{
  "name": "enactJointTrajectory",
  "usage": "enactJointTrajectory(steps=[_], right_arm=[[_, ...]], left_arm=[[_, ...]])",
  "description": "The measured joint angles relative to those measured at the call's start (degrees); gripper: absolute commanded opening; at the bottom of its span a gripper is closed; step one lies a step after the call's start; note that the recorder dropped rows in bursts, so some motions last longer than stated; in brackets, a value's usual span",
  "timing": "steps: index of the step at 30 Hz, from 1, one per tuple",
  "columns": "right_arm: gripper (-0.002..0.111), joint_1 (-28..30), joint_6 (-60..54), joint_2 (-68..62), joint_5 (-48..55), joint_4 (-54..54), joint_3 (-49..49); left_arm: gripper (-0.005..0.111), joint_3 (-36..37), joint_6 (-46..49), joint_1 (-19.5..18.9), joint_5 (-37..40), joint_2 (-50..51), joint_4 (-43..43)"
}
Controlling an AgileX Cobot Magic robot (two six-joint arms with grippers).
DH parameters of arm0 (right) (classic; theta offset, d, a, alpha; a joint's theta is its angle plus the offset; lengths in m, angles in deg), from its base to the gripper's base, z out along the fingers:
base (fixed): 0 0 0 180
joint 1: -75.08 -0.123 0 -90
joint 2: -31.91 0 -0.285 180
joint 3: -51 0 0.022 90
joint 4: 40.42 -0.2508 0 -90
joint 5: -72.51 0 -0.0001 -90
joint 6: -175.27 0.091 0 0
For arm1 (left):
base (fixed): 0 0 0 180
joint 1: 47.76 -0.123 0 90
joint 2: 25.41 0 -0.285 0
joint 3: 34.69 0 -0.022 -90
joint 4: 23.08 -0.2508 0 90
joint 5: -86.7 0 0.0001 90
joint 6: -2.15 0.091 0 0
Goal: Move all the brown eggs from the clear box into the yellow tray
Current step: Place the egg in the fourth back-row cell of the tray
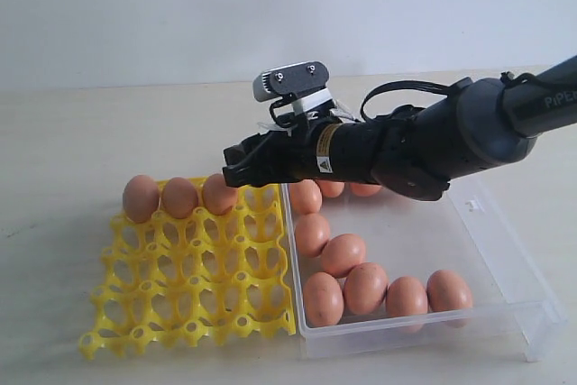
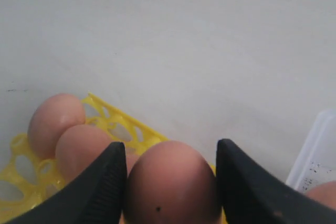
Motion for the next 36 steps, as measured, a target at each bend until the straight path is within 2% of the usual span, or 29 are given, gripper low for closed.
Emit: enactJointTrajectory(steps=[4, 7, 13, 17, 24, 28, 32, 33, 34, 35, 36], right_arm=[[0.006, 0.24, 0.34, 0.0, -0.37, 0.13, 0.0], [0.018, 0.37, 1.32, -0.22, -0.78, 0.7, 0.0], [0.052, 0.41, 4.75, -1.75, -1.43, 2.4, 0.0], [0.061, 0.41, 5.13, -2.0, -1.43, 2.6, 0.0], [0.059, 0.86, 5.22, -1.64, -1.43, 2.6, 0.0], [0.047, 0.86, 5.22, 2.68, 3.67, 3.35, 0.0], [0.024, 0.86, 5.03, 12.9, 20.33, 3.41, 0.0], [0.011, 0.86, 4.09, 15.92, 25.0, 2.49, 0.0], [0.006, 1.11, -0.41, 21.4, 37.13, -1.68, 0.0], [0.0, 1.41, -3.08, 23.24, 42.0, -4.15, 0.0], [0.0, 2.59, -10.92, 26.5, 53.83, -11.45, 0.0]], left_arm=[[0.0, 0.0, 0.0, 0.0, 0.0, 0.0, 0.0], [0.0, 0.0, 0.0, 0.0, 0.0, 0.0, 0.0], [0.0, 0.0, 0.0, 0.0, 0.0, 0.0, 0.0], [0.0, 0.0, 0.0, 0.0, 0.0, 0.0, 0.0], [0.0, 0.0, 0.0, 0.0, 0.0, 0.0, 0.0], [0.0, 0.0, 0.0, 0.0, 0.0, 0.0, 0.0], [0.0, 0.0, 0.0, 0.0, 0.0, 0.0, 0.0], [0.0, 0.0, 0.0, 0.0, 0.0, 0.0, 0.0], [0.0, 0.0, 0.0, 0.0, 0.0, 0.0, 0.0], [0.0, 0.0, 0.0, 0.0, 0.0, 0.0, 0.0], [0.0, 0.0, 0.0, 0.0, 0.0, 0.0, 0.0]])
